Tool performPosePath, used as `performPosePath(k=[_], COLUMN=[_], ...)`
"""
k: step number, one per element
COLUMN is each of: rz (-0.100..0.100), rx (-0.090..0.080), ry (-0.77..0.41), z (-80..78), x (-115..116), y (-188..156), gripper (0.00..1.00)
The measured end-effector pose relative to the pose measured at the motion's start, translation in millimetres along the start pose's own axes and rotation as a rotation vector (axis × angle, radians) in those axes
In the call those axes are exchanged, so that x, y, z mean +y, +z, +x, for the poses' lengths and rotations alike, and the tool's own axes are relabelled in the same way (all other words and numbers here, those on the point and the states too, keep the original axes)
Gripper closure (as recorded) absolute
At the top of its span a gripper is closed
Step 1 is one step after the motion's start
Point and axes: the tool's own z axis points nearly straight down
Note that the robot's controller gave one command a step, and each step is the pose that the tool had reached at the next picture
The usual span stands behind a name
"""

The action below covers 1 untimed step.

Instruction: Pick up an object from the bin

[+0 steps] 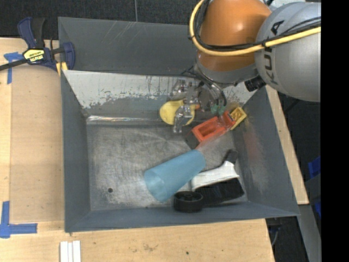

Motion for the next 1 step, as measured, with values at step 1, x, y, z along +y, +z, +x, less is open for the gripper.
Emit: performPosePath(k=[1], rz=[0.000], rx=[0.004], ry=[0.000], z=[0.9], x=[0.0], y=[1.8], gripper=[1.00])
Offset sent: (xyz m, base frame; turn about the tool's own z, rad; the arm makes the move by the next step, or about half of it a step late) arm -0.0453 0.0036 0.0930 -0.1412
